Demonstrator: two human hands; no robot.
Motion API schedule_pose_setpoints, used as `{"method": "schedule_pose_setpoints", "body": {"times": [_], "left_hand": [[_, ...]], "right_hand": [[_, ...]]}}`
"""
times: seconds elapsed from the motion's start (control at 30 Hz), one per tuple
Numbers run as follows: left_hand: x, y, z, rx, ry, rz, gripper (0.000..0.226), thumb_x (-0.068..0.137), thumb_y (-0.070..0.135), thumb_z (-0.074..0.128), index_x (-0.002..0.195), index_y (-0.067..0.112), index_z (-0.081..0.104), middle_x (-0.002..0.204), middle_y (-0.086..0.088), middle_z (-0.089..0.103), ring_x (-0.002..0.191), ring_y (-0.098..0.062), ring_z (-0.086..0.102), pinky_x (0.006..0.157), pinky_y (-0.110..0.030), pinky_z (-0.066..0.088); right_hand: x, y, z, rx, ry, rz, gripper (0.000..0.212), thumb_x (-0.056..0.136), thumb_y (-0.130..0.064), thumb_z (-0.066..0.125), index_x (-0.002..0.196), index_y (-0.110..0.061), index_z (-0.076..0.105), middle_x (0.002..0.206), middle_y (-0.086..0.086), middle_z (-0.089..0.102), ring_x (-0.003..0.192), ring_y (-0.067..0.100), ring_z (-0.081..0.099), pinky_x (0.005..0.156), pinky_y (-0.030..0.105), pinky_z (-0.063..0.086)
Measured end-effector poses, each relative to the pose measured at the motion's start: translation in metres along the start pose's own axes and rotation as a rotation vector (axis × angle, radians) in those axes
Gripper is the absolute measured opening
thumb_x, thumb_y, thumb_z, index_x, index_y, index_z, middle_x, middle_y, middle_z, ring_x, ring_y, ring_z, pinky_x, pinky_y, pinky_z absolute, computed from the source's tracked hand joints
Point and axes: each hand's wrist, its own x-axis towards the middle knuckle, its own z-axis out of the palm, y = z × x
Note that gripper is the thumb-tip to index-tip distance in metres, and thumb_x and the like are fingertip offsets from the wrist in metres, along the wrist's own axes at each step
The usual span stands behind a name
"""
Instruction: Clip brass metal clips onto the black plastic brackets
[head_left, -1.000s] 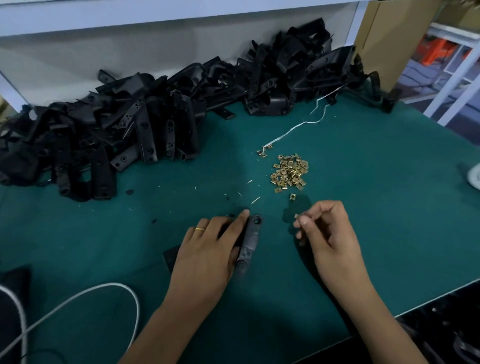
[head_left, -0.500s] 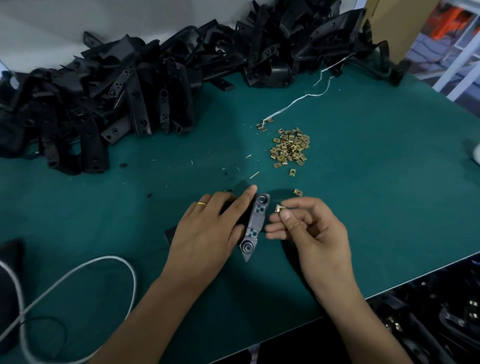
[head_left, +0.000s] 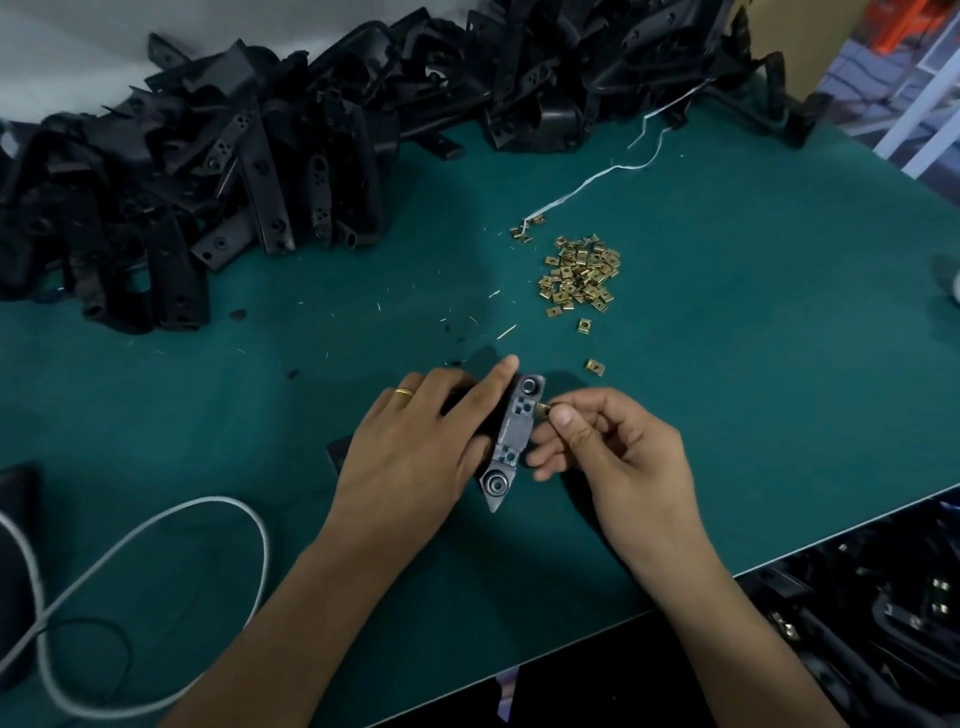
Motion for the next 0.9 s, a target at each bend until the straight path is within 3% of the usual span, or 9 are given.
{"method": "schedule_pose_setpoints", "body": {"times": [0.3,0.6,0.9], "left_hand": [[-0.001,-0.001,-0.001,0.024,0.026,0.013,0.064,0.092,0.020,0.060,0.154,0.025,0.046,0.119,-0.005,0.061,0.098,-0.028,0.058,0.083,-0.044,0.052],[-0.001,-0.001,0.001,0.033,0.057,-0.048,0.056,0.100,0.033,0.044,0.155,0.024,0.045,0.117,-0.004,0.061,0.096,-0.028,0.057,0.079,-0.043,0.053],[-0.002,-0.001,-0.003,0.080,0.006,-0.059,0.054,0.101,0.035,0.043,0.153,0.025,0.048,0.113,-0.003,0.062,0.092,-0.026,0.058,0.071,-0.038,0.051]], "right_hand": [[0.004,-0.014,0.000,0.027,-0.033,0.136,0.019,0.100,-0.009,0.066,0.083,-0.002,0.068,0.067,0.012,0.066,0.050,0.018,0.059,0.044,0.027,0.047],[0.000,-0.007,0.039,0.278,0.183,0.190,0.026,0.103,-0.016,0.062,0.078,-0.012,0.061,0.064,0.003,0.055,0.051,0.011,0.042,0.046,0.021,0.037],[-0.002,0.003,0.043,-0.110,0.180,0.035,0.031,0.105,-0.028,0.062,0.075,-0.023,0.065,0.063,-0.003,0.057,0.055,0.013,0.046,0.055,0.030,0.038]]}}
